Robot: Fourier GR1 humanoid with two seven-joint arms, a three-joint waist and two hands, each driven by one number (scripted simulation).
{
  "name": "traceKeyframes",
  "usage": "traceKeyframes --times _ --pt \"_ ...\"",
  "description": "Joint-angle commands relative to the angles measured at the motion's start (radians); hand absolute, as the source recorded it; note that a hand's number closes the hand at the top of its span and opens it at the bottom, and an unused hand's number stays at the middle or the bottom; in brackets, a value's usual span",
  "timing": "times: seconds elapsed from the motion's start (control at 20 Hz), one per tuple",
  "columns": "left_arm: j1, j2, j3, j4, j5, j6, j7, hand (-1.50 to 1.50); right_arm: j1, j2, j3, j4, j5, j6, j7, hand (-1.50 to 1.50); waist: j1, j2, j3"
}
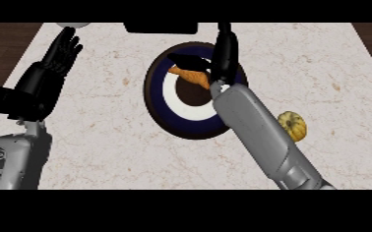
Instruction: Pick the croissant from the placemat and place it in the plate
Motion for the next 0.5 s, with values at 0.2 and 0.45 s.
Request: traceKeyframes --times 0.2,0.45 --pt "0.006 0.001 0.025 0.007 -0.015 0.015 0.014 0.00 0.233 -0.044 -0.096 -0.250 -0.098 0.042 -0.124 -1.50 -0.037 -0.009 -0.001" --pt "0.033 -0.026 0.005 -0.032 -0.021 0.021 0.036 0.00 0.472 -0.102 -0.148 -0.406 -0.197 0.162 -0.275 -1.50 -0.038 -0.010 0.000"
